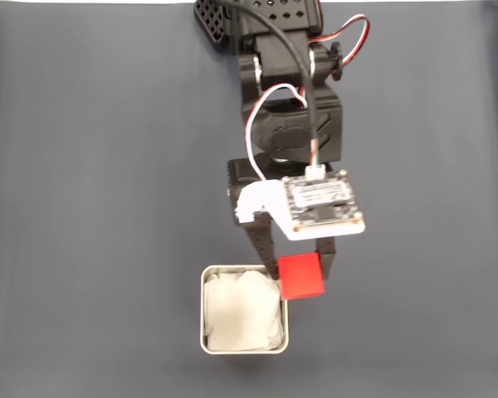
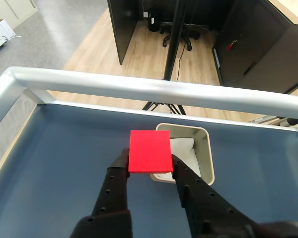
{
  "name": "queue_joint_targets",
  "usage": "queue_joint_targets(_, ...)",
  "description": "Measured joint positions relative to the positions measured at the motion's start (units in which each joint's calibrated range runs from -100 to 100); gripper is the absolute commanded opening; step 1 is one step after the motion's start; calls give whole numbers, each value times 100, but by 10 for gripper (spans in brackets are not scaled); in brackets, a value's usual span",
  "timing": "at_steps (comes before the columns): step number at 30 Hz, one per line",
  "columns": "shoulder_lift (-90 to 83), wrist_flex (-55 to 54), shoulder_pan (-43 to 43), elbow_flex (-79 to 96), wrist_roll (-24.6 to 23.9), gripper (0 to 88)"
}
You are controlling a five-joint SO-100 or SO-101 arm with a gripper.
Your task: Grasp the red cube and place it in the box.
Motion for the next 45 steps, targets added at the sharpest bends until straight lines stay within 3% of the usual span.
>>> queue_joint_targets(45, 1138, -414, 571, -362, 0, 124)
